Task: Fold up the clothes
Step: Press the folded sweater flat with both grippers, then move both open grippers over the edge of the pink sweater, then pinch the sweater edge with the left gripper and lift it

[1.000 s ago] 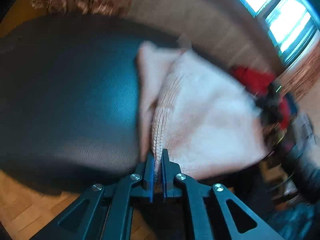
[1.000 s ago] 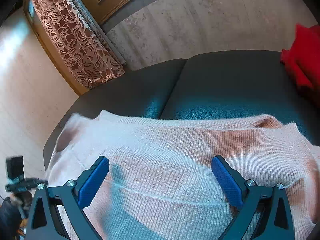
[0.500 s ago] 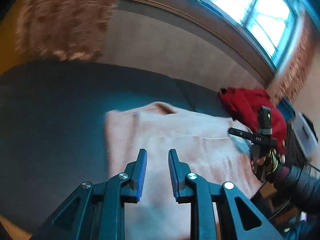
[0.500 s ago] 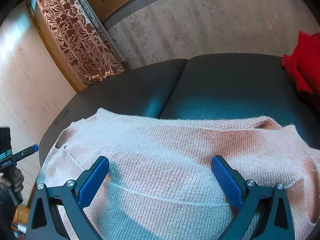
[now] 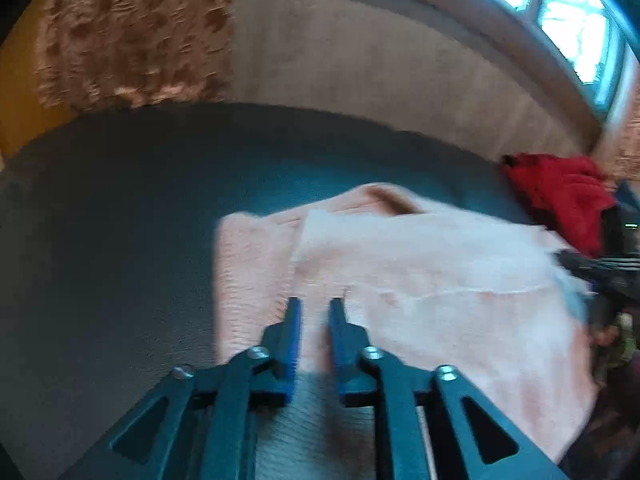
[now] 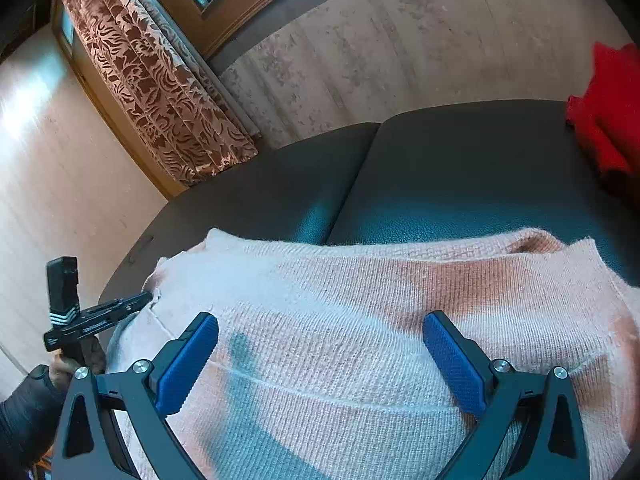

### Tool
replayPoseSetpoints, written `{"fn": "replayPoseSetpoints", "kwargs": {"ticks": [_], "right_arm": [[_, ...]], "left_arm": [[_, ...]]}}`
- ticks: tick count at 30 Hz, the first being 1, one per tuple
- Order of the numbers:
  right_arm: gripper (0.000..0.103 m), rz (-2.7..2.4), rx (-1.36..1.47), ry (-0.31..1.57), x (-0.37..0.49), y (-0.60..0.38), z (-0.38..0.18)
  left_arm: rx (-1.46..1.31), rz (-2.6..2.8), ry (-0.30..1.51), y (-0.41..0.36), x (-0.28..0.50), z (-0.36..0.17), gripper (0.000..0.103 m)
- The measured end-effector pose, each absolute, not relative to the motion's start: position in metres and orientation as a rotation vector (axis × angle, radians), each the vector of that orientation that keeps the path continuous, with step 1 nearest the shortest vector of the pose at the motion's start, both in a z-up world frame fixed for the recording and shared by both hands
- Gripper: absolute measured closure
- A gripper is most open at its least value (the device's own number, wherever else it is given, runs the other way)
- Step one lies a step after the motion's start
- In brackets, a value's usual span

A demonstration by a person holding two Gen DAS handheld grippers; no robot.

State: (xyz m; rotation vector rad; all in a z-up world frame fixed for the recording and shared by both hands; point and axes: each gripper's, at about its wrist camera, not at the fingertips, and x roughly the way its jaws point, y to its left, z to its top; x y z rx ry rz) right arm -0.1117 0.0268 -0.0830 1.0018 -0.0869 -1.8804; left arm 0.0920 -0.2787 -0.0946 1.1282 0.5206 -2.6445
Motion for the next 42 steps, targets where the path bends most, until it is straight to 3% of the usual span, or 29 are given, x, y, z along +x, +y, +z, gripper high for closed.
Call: {"fn": "replayPoseSetpoints", "kwargs": {"ticks": [5,13,18,21,22,23,26,33,38,42], "right_arm": [[0.0,-1.878,0.998,-0.094,-0.111,0.028,-0.082],[0.0,-1.862,0.994,-0.116,-0.115,0.03,-0.082],[0.0,-1.839,1.03,-0.123,-0.118,0.03,-0.078],[0.0,-1.812,1.051,-0.063,-0.114,0.032,-0.067],[0.0,-1.817,1.038,-0.053,-0.111,0.037,-0.062],[0.0,-1.823,1.024,-0.04,-0.107,0.042,-0.057],[0.0,-1.868,1.008,0.05,-0.094,0.064,-0.049],[0.0,-1.979,1.016,0.139,-0.096,0.093,-0.044],[0.0,-2.048,1.011,0.177,-0.101,0.081,-0.051],[0.0,-2.11,1.016,0.306,-0.099,0.066,-0.067]], "left_arm": [[1.257,-2.69,0.473,-0.275,0.076,-0.097,0.075],[1.235,-2.771,0.613,-0.287,0.078,-0.082,0.068],[1.367,-2.727,0.372,-0.271,0.064,-0.096,0.068],[1.398,-2.738,0.263,-0.259,0.059,-0.096,0.079],[1.399,-2.746,0.236,-0.256,0.058,-0.094,0.094],[1.395,-2.754,0.199,-0.251,0.058,-0.092,0.102],[1.352,-2.759,0.172,-0.247,0.059,-0.086,0.102],[0.958,-2.677,0.583,-0.3,0.085,-0.061,0.102],[1.107,-2.537,0.562,-0.3,0.066,-0.109,0.102],[1.089,-2.507,0.536,-0.297,0.067,-0.11,0.1]]}}
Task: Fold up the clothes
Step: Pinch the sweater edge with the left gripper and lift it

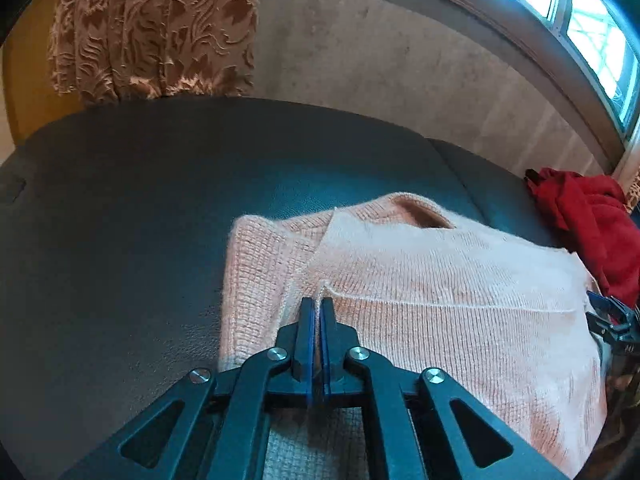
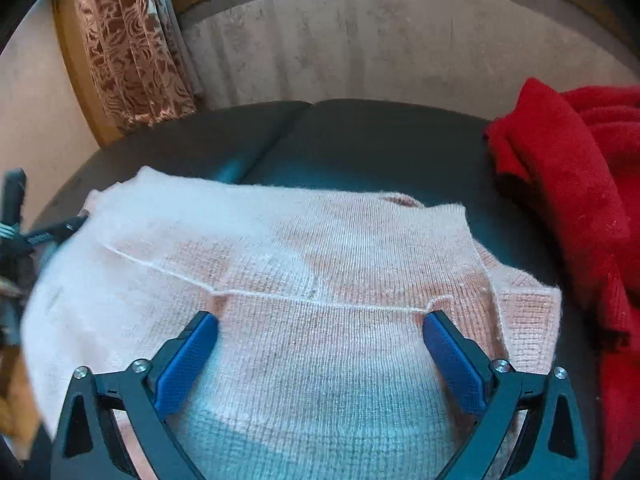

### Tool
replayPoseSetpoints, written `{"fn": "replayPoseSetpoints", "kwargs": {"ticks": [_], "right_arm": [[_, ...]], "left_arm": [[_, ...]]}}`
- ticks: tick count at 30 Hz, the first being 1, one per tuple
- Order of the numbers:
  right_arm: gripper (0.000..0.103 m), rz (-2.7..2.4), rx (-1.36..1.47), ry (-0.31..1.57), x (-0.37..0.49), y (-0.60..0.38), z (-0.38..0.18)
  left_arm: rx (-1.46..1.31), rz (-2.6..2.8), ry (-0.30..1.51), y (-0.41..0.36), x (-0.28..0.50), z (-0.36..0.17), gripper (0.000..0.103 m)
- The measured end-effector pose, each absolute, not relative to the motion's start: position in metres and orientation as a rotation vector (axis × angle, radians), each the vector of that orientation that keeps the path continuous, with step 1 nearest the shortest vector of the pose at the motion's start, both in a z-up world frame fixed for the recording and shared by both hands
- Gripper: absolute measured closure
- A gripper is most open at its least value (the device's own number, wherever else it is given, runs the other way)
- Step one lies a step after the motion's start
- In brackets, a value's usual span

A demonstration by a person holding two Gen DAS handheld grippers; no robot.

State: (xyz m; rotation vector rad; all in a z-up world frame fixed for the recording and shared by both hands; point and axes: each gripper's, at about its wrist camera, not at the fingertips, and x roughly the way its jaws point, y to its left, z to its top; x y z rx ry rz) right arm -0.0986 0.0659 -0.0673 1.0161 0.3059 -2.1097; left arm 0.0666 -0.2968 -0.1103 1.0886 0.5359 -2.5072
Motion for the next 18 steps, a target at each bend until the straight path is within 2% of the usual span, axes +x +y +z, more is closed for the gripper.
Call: {"fn": "replayPoseSetpoints", "kwargs": {"ticks": [4,5,6,7,9,11,13,15,18], "right_arm": [[0.0,-2.116,1.005,0.303,-0.099,0.067,-0.068],[0.0,-2.116,1.001,0.3,-0.1,0.067,-0.067],[0.0,-2.118,0.996,0.296,-0.101,0.068,-0.066],[0.0,-2.12,0.992,0.295,-0.101,0.068,-0.066],[0.0,-2.125,0.983,0.294,-0.1,0.068,-0.064],[0.0,-2.127,0.979,0.29,-0.099,0.068,-0.064],[0.0,-2.128,0.977,0.288,-0.099,0.068,-0.063],[0.0,-2.129,0.976,0.286,-0.099,0.068,-0.063],[0.0,-2.129,0.975,0.284,-0.098,0.065,-0.062]], "left_arm": [[1.017,-2.505,0.618,-0.303,0.086,-0.106,0.097],[0.989,-2.501,0.657,-0.307,0.094,-0.105,0.093],[0.977,-2.504,0.696,-0.311,0.102,-0.103,0.088],[0.977,-2.511,0.736,-0.316,0.108,-0.1,0.078],[0.974,-2.523,0.816,-0.325,0.122,-0.096,0.071],[0.971,-2.534,0.896,-0.334,0.136,-0.091,0.054],[0.997,-2.548,0.954,-0.339,0.141,-0.09,0.045],[1.042,-2.567,0.981,-0.341,0.141,-0.09,0.043],[1.168,-2.6,0.914,-0.334,0.128,-0.097,0.041]]}}
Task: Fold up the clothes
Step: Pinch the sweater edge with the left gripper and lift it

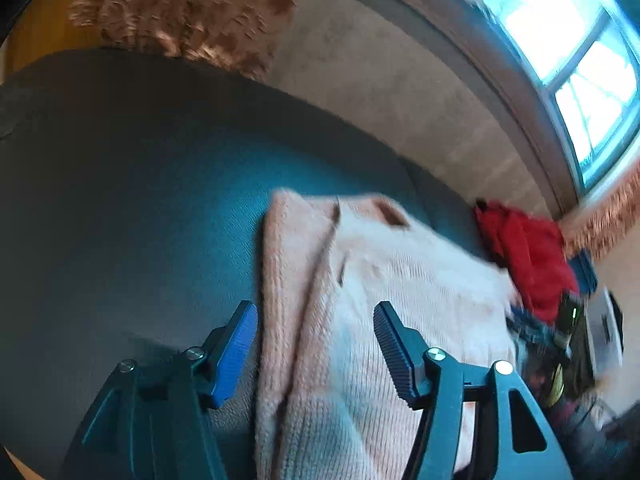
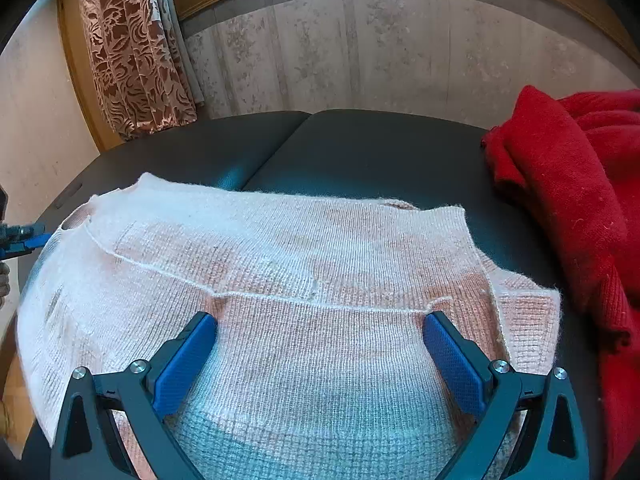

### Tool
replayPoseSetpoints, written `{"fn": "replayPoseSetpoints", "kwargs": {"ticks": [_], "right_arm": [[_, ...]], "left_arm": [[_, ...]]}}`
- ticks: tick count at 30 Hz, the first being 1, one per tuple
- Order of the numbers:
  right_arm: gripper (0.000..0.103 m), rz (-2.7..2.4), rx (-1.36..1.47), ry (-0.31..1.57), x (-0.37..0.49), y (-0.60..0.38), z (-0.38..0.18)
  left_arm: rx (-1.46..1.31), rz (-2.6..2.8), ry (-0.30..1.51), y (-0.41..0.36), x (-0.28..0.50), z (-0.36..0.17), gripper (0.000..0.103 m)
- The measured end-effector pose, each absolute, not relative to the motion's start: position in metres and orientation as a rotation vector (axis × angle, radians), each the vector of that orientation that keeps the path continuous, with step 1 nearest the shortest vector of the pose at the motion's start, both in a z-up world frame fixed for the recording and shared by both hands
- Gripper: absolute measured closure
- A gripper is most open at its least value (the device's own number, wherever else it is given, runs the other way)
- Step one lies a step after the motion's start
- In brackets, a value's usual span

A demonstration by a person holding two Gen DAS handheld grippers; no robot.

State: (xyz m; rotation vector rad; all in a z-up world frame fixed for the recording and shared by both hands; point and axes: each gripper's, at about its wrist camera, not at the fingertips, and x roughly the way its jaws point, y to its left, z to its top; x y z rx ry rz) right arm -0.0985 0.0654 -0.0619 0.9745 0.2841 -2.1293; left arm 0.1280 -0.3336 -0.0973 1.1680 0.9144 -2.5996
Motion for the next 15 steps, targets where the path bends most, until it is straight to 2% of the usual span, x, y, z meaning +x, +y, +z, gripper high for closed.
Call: {"fn": "replayPoseSetpoints", "kwargs": {"ticks": [3,5,10,12,13,15], "right_arm": [[0.0,-2.13,0.975,0.281,-0.097,0.066,-0.06],[0.0,-2.131,0.975,0.279,-0.097,0.066,-0.059],[0.0,-2.128,0.972,0.267,-0.097,0.07,-0.059],[0.0,-2.123,0.973,0.256,-0.097,0.072,-0.059],[0.0,-2.12,0.974,0.25,-0.097,0.073,-0.059],[0.0,-2.11,0.98,0.236,-0.099,0.074,-0.059]], "left_arm": [[1.293,-2.6,0.732,-0.326,0.105,-0.108,0.04],[1.325,-2.611,0.674,-0.324,0.094,-0.111,0.04],[1.301,-2.64,0.748,-0.338,0.079,-0.116,0.042],[1.291,-2.623,0.766,-0.34,0.079,-0.117,0.067],[1.291,-2.621,0.82,-0.344,0.08,-0.118,0.082],[1.263,-2.583,0.922,-0.351,0.084,-0.117,0.086]]}}
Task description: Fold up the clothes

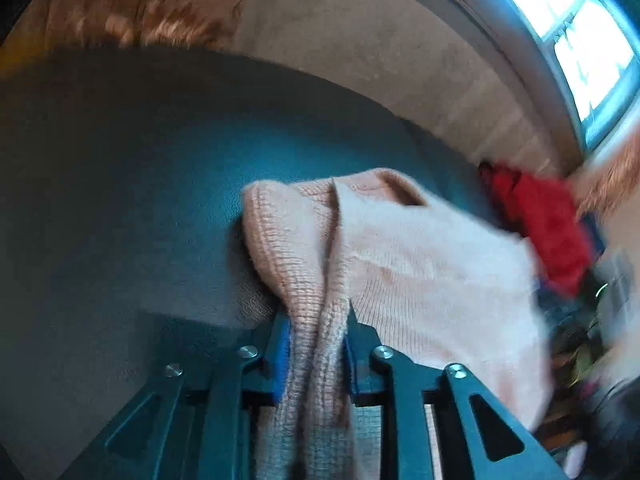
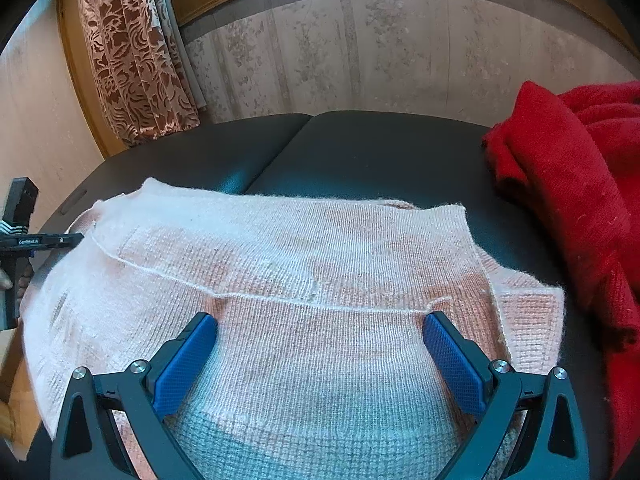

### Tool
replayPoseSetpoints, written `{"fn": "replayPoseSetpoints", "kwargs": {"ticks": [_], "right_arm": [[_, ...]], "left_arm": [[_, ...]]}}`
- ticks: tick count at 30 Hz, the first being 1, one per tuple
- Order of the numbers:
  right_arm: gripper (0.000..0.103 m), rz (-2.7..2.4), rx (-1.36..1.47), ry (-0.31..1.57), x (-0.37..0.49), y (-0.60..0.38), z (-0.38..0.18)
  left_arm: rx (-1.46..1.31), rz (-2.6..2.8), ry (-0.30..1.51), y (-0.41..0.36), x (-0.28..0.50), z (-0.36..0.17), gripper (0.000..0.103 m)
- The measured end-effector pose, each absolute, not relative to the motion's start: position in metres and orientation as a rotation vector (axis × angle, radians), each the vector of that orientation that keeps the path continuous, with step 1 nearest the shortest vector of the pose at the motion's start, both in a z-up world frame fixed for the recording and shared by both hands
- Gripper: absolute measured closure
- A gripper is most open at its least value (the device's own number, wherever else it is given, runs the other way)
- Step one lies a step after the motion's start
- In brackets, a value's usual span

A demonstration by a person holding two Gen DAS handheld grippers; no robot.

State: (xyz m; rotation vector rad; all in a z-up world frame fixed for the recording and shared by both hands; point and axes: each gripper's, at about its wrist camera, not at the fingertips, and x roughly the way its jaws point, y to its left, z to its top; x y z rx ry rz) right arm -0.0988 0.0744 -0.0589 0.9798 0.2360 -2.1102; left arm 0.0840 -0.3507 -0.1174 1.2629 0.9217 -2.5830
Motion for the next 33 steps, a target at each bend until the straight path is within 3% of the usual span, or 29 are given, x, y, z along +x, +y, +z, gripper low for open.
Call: {"fn": "replayPoseSetpoints", "kwargs": {"ticks": [4,17,23,33], "right_arm": [[0.0,-2.069,1.016,0.238,-0.102,0.074,-0.058],[0.0,-1.64,0.967,0.37,-0.065,0.075,-0.022],[0.0,-1.615,0.989,0.649,-0.064,0.05,-0.064],[0.0,-1.698,0.874,0.408,-0.063,0.075,-0.075]], "left_arm": [[1.191,-2.541,0.964,-0.362,0.092,-0.101,0.091],[1.199,-2.373,0.946,-0.384,0.11,-0.034,0.092],[1.161,-2.485,1.044,-0.343,0.109,0.02,0.092],[1.128,-2.644,1.248,-0.209,0.057,0.065,0.092]]}}
